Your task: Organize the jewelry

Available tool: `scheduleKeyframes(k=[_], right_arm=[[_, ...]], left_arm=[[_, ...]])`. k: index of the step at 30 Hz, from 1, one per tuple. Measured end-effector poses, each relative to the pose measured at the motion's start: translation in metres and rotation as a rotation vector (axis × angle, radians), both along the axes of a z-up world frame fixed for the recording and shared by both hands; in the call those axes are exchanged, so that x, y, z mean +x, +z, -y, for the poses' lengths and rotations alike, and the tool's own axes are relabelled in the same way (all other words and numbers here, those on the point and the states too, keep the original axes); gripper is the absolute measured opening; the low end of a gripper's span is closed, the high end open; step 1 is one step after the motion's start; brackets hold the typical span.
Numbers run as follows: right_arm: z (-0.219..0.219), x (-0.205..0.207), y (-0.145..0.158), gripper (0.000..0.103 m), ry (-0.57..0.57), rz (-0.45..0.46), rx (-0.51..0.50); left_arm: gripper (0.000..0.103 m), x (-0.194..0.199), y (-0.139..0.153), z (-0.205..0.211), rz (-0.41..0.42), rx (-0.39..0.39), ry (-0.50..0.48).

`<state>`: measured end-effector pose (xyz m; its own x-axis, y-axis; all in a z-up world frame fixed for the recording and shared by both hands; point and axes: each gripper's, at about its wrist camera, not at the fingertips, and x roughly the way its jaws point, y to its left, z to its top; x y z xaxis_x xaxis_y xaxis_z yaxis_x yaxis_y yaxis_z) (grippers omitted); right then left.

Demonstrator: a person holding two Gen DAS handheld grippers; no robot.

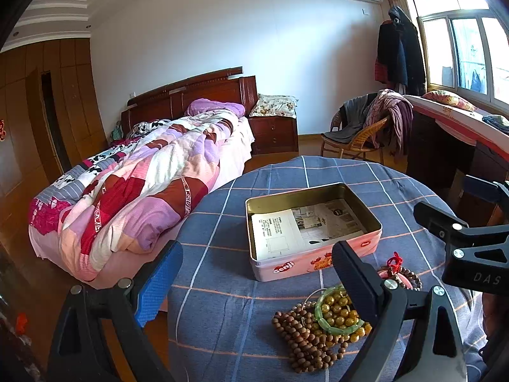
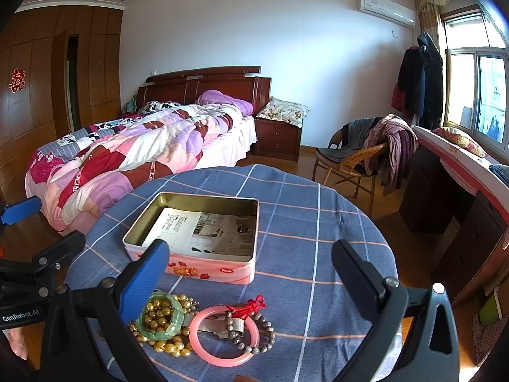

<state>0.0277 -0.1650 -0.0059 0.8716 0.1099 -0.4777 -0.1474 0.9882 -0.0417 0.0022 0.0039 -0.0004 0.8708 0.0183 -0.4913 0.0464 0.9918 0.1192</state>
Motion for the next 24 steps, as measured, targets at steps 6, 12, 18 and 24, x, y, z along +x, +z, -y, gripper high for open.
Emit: scheduleKeyframes(k=[6,12,18,24], right_arm=[[0.0011,0.0004,-0.0003,0.103,0.0,-0.001,0.001],[0.0006,0.0003,-0.0008,0.103,0.002,-0.002,0.002],[-0.0002,0.0002,-0.0009,0.103,0.002,-0.003,0.002],[-0.0009,0.0002,-0.001,0.103,0.002,-0.004,0.002]], left_arm=[[0.095,-0.0002,0.0005,0.0001,-0.001,0.001,0.004],[0.095,0.0006,0.0,-0.0008,0.0,0.0,0.004],[0.095,0.0004,-0.0001,-0.0003,0.001,0.002,0.009],[0.095,0.0002,0.0001,-0.0006,0.0,0.001,0.011]])
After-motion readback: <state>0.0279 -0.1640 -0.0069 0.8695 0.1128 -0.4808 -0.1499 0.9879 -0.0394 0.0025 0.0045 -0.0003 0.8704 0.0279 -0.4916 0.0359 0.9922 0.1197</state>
